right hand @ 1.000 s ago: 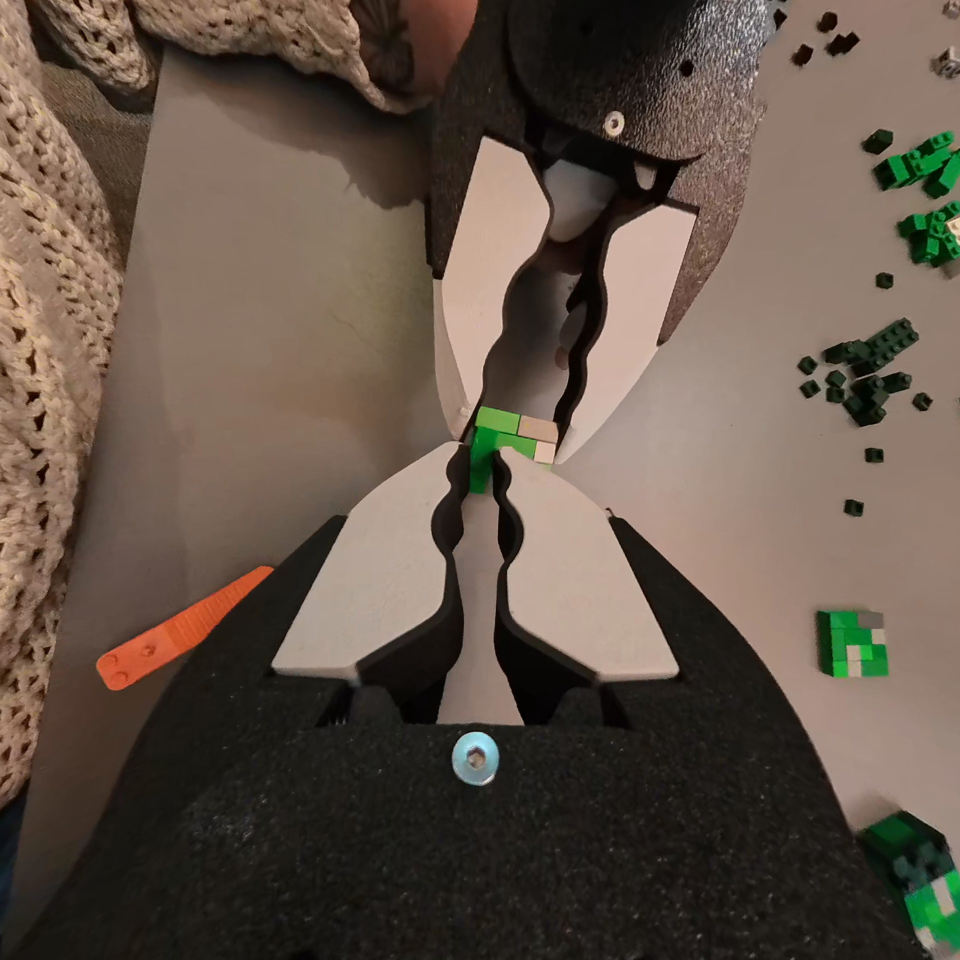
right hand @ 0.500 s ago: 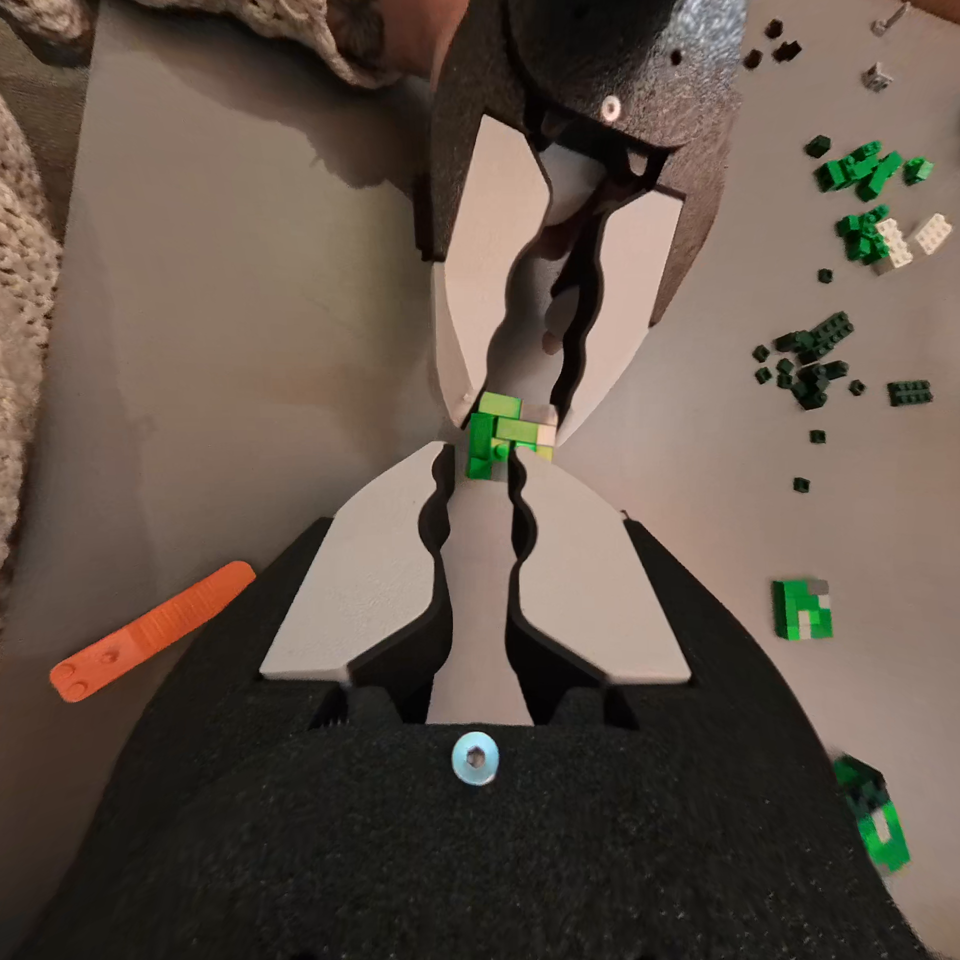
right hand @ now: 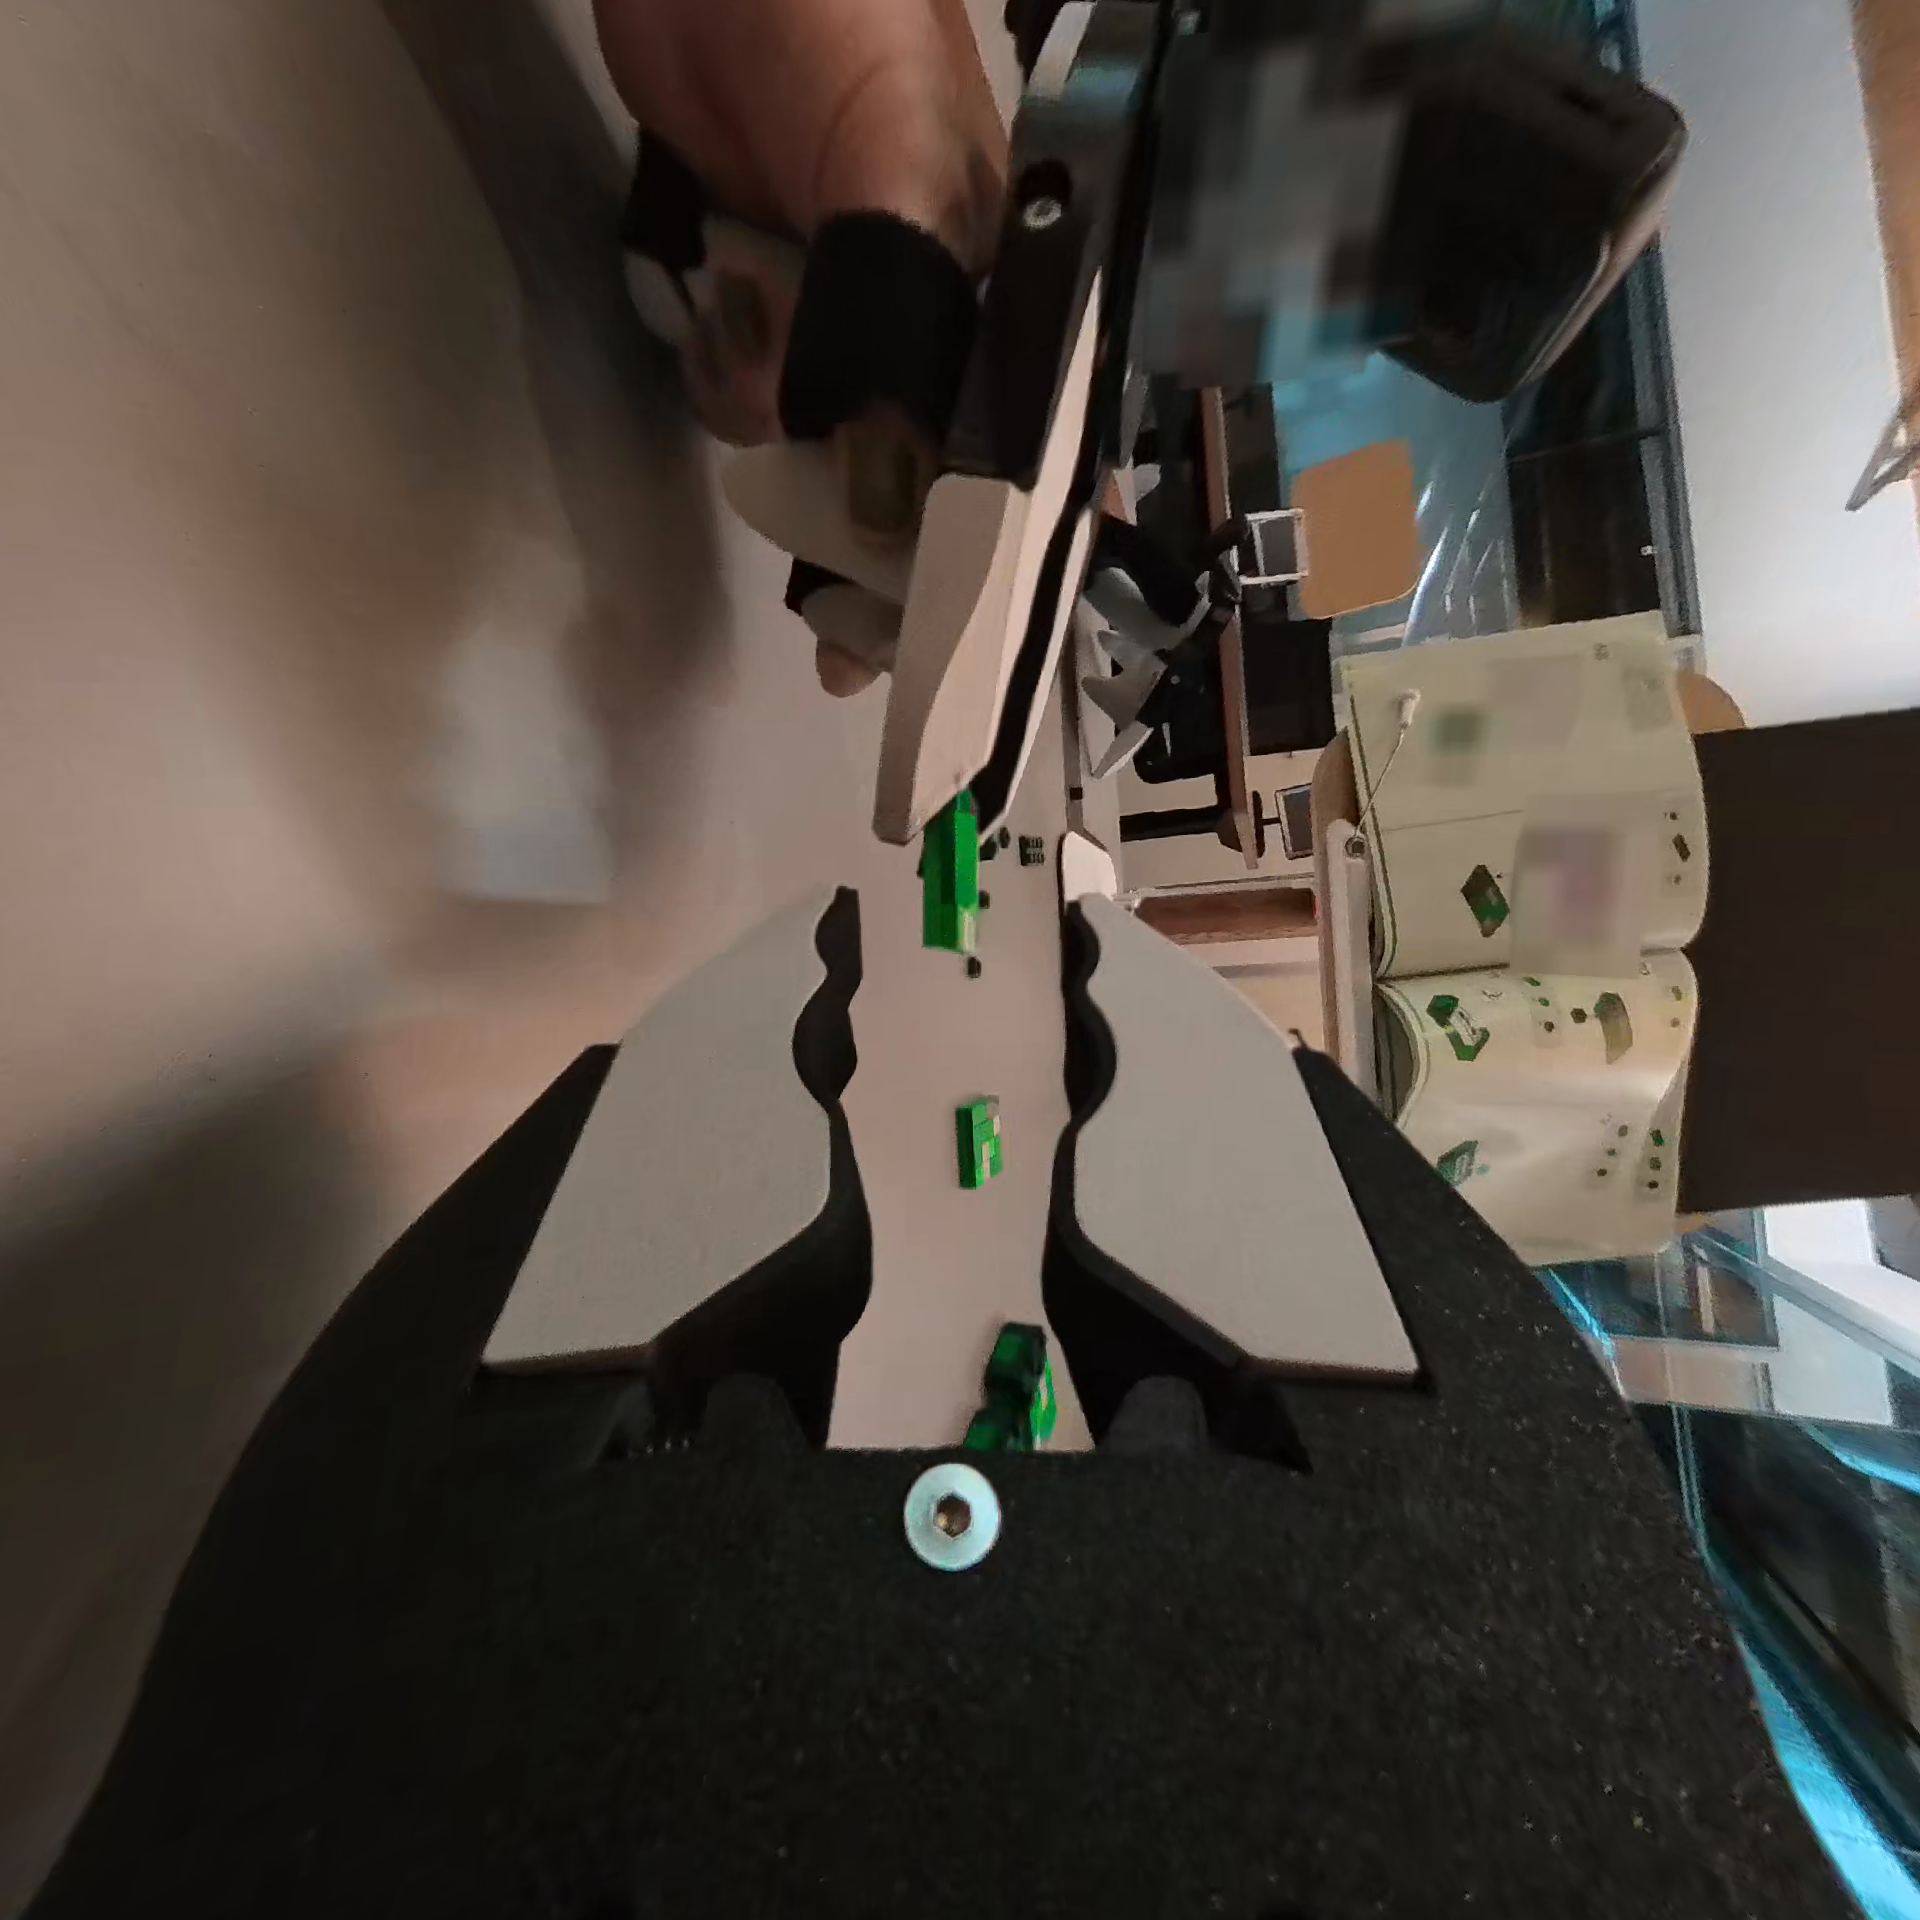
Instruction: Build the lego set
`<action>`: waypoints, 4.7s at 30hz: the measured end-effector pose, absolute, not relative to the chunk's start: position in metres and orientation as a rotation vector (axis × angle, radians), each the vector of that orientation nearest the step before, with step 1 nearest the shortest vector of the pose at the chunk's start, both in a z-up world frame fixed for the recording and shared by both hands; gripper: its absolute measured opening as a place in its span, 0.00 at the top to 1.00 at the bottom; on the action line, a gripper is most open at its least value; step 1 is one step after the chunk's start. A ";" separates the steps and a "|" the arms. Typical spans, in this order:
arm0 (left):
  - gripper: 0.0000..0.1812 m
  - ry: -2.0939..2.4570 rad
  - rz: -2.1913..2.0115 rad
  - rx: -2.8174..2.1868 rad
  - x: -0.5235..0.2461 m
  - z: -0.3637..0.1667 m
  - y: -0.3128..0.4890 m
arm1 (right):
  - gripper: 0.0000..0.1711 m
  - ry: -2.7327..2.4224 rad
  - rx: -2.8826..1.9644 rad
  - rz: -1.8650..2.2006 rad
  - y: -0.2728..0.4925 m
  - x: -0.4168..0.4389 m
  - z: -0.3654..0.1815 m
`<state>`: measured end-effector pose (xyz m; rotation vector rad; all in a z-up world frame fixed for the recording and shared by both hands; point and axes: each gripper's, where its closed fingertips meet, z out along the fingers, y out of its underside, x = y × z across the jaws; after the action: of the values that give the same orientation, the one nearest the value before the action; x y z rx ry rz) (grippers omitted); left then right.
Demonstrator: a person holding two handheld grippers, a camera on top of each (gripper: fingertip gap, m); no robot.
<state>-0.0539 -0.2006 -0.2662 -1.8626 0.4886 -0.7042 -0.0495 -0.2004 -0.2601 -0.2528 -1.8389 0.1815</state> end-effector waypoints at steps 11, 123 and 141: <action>0.81 0.467 -0.705 -1.872 -0.055 -0.267 -0.199 | 0.94 -1.811 -0.183 0.130 -0.208 -0.054 -0.266; 0.97 1.060 0.232 -1.719 -0.047 -0.297 -0.193 | 0.96 -2.175 -0.518 0.635 -0.206 -0.038 -0.280; 0.96 1.178 0.297 -1.704 -0.040 -0.307 -0.197 | 0.96 -2.332 -0.496 0.672 -0.210 -0.029 -0.293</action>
<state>-0.0397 -0.1966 -0.3070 -1.7041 1.1779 0.2974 -0.0294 -0.2100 -0.2934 -0.4961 -2.3320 0.6715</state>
